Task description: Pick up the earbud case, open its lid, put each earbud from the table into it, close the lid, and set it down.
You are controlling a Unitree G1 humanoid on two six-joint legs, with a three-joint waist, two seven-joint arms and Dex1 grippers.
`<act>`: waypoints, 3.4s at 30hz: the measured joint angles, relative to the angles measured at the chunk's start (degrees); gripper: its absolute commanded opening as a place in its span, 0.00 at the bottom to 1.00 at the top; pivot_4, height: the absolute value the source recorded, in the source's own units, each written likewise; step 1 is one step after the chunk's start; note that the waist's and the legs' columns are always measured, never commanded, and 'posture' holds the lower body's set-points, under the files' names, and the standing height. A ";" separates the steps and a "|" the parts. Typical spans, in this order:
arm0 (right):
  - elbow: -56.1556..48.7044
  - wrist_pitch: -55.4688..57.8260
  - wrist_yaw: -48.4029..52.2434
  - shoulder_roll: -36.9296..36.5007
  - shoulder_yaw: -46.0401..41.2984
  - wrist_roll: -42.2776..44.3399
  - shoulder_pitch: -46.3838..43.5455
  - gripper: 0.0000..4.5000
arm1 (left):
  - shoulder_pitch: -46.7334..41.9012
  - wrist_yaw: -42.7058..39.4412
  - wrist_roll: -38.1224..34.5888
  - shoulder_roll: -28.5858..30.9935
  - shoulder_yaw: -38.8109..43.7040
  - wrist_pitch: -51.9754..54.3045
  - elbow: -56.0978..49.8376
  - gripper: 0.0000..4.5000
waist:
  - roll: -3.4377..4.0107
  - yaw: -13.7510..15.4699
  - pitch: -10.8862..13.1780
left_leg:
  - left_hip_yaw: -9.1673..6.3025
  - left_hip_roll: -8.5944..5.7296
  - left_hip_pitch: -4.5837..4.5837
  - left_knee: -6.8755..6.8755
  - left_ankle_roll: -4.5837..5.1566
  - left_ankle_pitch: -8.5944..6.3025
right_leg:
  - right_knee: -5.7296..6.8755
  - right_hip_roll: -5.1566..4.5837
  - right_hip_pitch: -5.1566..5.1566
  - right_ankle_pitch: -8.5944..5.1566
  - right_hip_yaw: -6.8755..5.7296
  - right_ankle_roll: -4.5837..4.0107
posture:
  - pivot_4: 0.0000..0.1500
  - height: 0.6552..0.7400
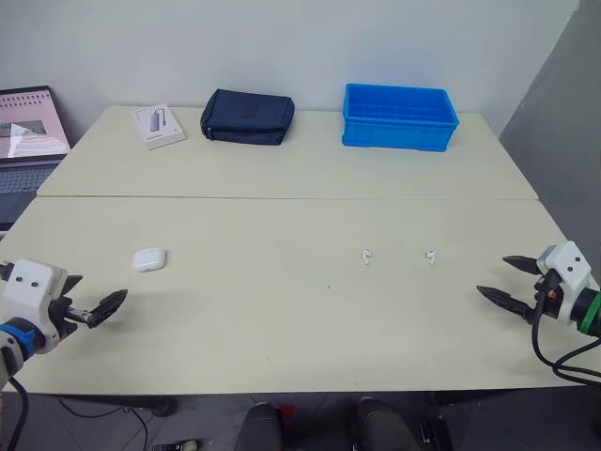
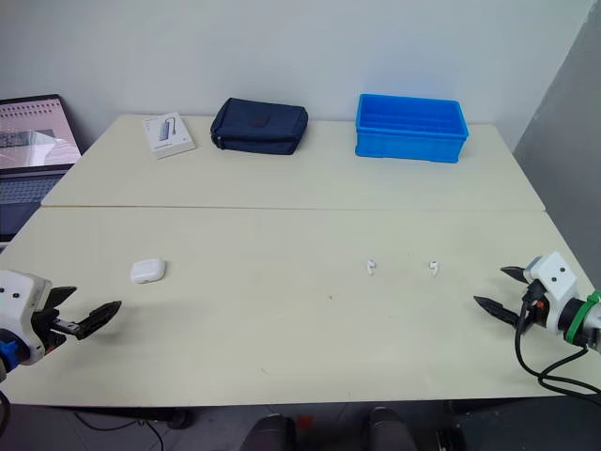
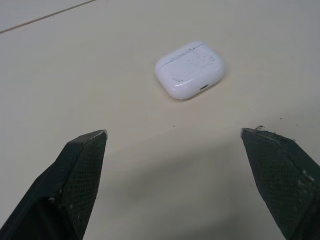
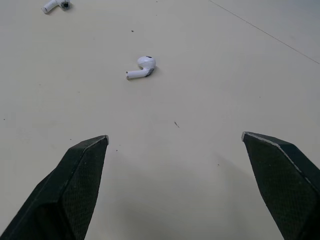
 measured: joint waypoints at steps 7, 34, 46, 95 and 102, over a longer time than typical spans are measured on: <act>0.00 -0.05 -0.40 0.05 -1.70 0.18 -0.28 0.99 | -1.27 -3.35 -1.07 -0.08 -0.73 -1.72 1.31 1.00 | -0.01 0.05 -0.01 | 0.00 -0.01 0.00 0.02 0.00 0.00 | 0.00 0.00 0.02 0.01 0.00 0.01 | 1.00 0.91; -2.74 0.73 3.61 0.74 -2.04 3.69 -1.99 0.99 | 0.36 -3.33 -9.21 -2.72 3.13 1.63 0.23 1.00 | -0.03 0.02 -0.02 | -0.02 0.00 0.02 0.05 0.00 0.00 | 0.02 0.00 0.05 0.02 0.00 0.03 | 1.00 0.91; -19.51 13.81 6.16 -0.35 7.74 10.46 -16.34 0.99 | -4.59 16.43 -8.33 -15.58 1.20 7.74 -6.74 1.00 | -0.11 0.04 -0.07 | -0.14 -0.02 0.07 0.15 0.01 0.01 | 0.04 0.03 0.17 0.16 -0.01 0.06 | 1.00 0.91; -19.73 22.91 15.08 5.80 23.23 12.41 -37.38 0.99 | -25.34 41.98 -0.42 -27.43 -8.21 12.97 1.25 1.00 | -0.26 0.41 -0.19 | -0.20 -0.14 0.04 0.19 0.03 0.04 | 0.02 -0.03 0.19 0.33 -0.03 0.04 | 1.00 0.91; -20.04 23.79 15.01 5.89 23.23 12.41 -37.38 0.99 | -26.82 40.83 -0.13 -25.78 -8.69 13.34 3.52 1.00 | -0.26 0.40 -0.19 | -0.19 -0.13 0.04 0.19 0.03 0.04 | 0.03 -0.03 0.19 0.33 -0.03 0.04 | 1.00 0.91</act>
